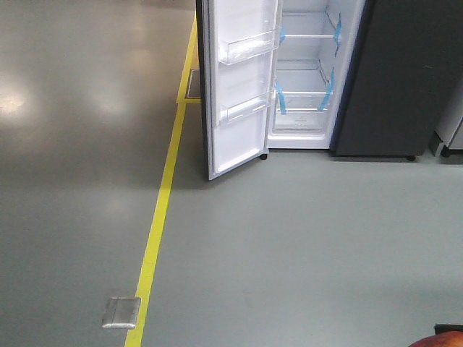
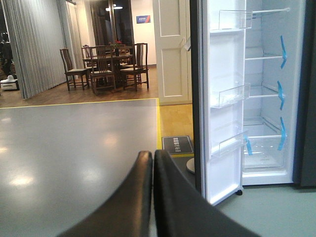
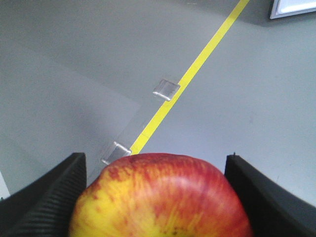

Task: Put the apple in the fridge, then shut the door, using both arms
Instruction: 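Approach the fridge door bins, keeping the apple in the right gripper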

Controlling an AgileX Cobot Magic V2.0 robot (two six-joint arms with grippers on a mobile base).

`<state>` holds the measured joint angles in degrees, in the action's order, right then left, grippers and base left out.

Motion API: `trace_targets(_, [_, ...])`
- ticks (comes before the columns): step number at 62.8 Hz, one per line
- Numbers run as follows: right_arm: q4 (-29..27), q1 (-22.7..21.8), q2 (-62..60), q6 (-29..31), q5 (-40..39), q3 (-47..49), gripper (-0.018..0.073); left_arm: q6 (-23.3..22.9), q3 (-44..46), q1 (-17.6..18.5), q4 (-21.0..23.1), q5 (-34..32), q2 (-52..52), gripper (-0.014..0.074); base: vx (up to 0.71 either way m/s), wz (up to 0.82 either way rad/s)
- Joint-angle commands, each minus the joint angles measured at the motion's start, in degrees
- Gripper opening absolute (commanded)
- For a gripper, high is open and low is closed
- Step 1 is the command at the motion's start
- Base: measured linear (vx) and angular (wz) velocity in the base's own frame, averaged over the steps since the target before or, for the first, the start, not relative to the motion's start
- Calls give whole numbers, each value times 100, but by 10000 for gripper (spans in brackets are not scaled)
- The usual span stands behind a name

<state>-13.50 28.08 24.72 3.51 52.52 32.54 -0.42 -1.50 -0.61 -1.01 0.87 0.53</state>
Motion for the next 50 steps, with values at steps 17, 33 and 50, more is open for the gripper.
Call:
trace_targets(17, [-79,1,38,19,-372,160,348,-55,-120,-3,14,-391,-120,-6,32,-4])
trace_targets(33, [-79,1,38,19,-372,160,348,-55,-120,-3,14,-391,-120,-6,30,-4])
trace_targets(50, [-79,1,38,19,-372,160,348,-55,-120,-3,14,-391,-120,-6,28,-2])
